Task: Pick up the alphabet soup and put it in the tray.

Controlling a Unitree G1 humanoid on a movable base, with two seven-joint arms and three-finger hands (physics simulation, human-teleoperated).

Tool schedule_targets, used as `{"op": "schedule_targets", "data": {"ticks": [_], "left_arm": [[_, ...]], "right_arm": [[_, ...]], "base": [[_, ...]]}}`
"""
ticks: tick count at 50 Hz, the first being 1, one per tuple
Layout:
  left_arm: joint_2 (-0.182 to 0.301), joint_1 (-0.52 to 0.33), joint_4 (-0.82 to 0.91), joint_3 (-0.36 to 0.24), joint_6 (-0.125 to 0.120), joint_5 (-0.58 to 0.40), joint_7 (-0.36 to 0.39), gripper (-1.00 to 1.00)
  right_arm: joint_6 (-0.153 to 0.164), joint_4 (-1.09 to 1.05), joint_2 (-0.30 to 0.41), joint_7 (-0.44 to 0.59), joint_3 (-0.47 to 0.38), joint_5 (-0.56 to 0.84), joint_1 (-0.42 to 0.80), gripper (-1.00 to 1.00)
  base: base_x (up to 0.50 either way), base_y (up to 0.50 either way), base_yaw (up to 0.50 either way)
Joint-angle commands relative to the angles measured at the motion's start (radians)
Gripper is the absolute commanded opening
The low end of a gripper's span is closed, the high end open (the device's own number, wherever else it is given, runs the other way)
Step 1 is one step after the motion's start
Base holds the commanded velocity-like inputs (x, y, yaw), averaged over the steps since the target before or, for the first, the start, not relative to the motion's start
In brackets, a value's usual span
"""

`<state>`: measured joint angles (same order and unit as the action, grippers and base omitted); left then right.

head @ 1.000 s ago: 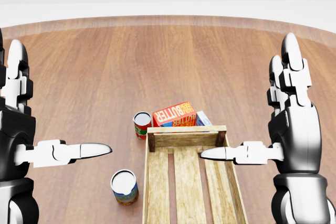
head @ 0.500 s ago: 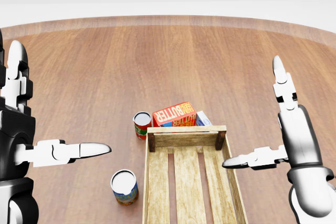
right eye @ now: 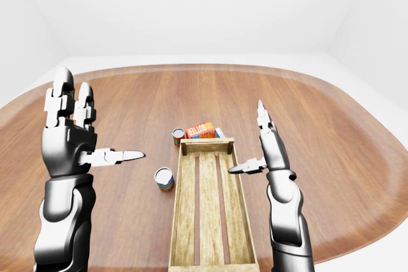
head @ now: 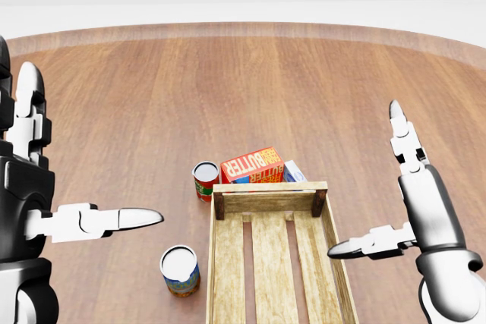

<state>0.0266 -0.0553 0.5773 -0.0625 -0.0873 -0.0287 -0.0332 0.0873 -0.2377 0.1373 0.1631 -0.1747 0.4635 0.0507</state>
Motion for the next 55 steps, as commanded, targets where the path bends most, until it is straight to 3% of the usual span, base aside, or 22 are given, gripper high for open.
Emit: {"op": "schedule_targets", "data": {"ticks": [1, 7, 15, 19, 20, 22, 27, 34, 40, 46, 55], "left_arm": [[0.002, -0.001, 0.001, 0.015, 0.000, -0.015, 0.018, 1.00], [0.024, -0.048, 0.018, 0.012, 0.000, -0.055, 0.043, 1.00], [0.077, -0.115, -0.018, 0.049, 0.000, -0.244, 0.157, 1.00], [0.116, -0.155, -0.066, 0.092, 0.000, -0.409, 0.282, 1.00], [0.107, -0.156, -0.068, 0.087, 0.000, -0.425, 0.296, 1.00], [0.155, -0.178, -0.115, 0.121, 0.000, -0.564, 0.397, 1.00], [0.146, -0.238, -0.172, 0.078, 0.000, -0.733, 0.582, 1.00], [0.135, -0.242, -0.246, 0.065, 0.000, -0.907, 0.731, 1.00], [0.131, -0.244, -0.324, 0.070, 0.000, -1.054, 0.731, 1.00], [0.086, -0.235, -0.439, 0.102, 0.000, -1.173, 0.731, 1.00], [0.047, -0.225, -0.496, 0.124, 0.000, -1.241, 0.731, 1.00]], "right_arm": [[0.000, -0.003, -0.003, 0.005, -0.001, 0.008, -0.007, 1.00], [0.000, -0.002, 0.000, 0.009, -0.003, 0.005, -0.001, 1.00], [0.000, 0.019, 0.005, 0.007, -0.005, -0.001, 0.009, 1.00], [0.000, 0.024, 0.008, 0.008, -0.007, -0.002, 0.014, 1.00], [0.000, 0.024, 0.009, 0.008, -0.007, -0.002, 0.014, 1.00], [0.000, 0.025, 0.011, 0.010, -0.007, -0.001, 0.015, 1.00], [0.000, 0.029, 0.011, 0.008, -0.010, -0.002, 0.013, 1.00], [0.000, 0.036, 0.012, 0.006, -0.010, -0.005, 0.017, 1.00], [0.000, 0.039, 0.013, 0.004, -0.012, -0.007, 0.017, 1.00], [0.000, 0.041, 0.013, 0.004, -0.008, -0.007, 0.023, 1.00], [0.000, 0.045, 0.012, 0.000, -0.007, -0.010, 0.020, 1.00]], "base": [[0.00, 0.00, 0.00], [0.00, 0.00, 0.00], [0.00, 0.00, 0.00], [0.00, 0.00, 0.00], [0.00, 0.00, 0.00], [0.00, 0.00, 0.00], [0.00, 0.00, 0.00], [0.00, 0.00, 0.00], [0.00, 0.00, 0.00], [0.00, 0.00, 0.00], [0.00, 0.00, 0.00]]}}
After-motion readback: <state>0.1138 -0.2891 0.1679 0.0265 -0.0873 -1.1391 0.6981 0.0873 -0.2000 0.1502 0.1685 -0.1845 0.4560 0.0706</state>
